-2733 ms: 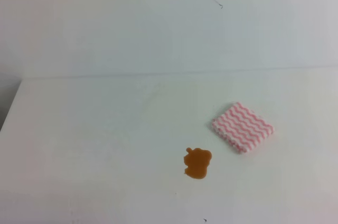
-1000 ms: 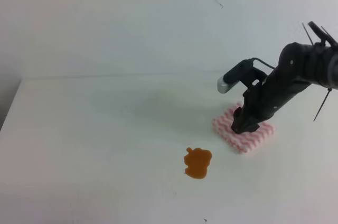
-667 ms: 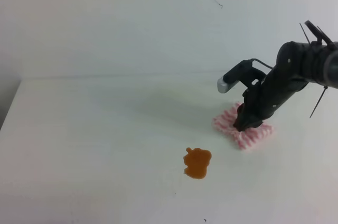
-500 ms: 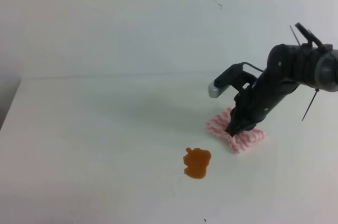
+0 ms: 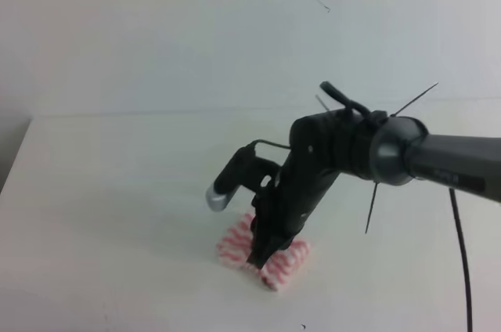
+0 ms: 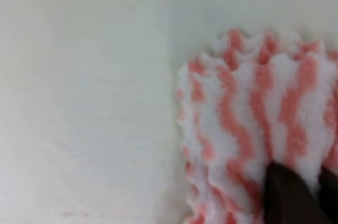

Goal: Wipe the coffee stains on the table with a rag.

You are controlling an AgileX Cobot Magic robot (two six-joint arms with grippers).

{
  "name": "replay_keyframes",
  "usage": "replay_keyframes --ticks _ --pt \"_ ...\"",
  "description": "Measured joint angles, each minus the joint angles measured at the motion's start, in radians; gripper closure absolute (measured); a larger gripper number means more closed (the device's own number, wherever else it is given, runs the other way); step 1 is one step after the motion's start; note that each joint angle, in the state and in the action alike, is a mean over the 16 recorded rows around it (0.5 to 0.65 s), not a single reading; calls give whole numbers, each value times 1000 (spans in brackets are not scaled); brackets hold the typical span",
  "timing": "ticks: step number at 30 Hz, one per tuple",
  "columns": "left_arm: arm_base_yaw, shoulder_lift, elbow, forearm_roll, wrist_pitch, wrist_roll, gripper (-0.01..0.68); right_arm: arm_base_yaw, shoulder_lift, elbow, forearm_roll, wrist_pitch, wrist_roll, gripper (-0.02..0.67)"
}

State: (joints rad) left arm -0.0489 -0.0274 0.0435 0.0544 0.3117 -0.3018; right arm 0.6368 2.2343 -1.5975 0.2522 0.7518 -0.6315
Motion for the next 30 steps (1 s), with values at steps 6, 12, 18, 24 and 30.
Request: replay_keyframes --ticks 6,12,18,24,30 --pt "0 0 0 0 0 0 672 71 -4 8 -93 44 110 616" --pt "0 2 -3 0 1 0 673 57 -19 50 -306 97 264 617" --pt "0 3 -5 0 2 0 673 -25 -40 100 -483 138 389 618" --pt "0 3 -5 0 2 0 673 -80 -55 132 -502 157 406 618" --pt "0 2 -3 0 1 0 673 -14 -61 135 -415 160 365 619"
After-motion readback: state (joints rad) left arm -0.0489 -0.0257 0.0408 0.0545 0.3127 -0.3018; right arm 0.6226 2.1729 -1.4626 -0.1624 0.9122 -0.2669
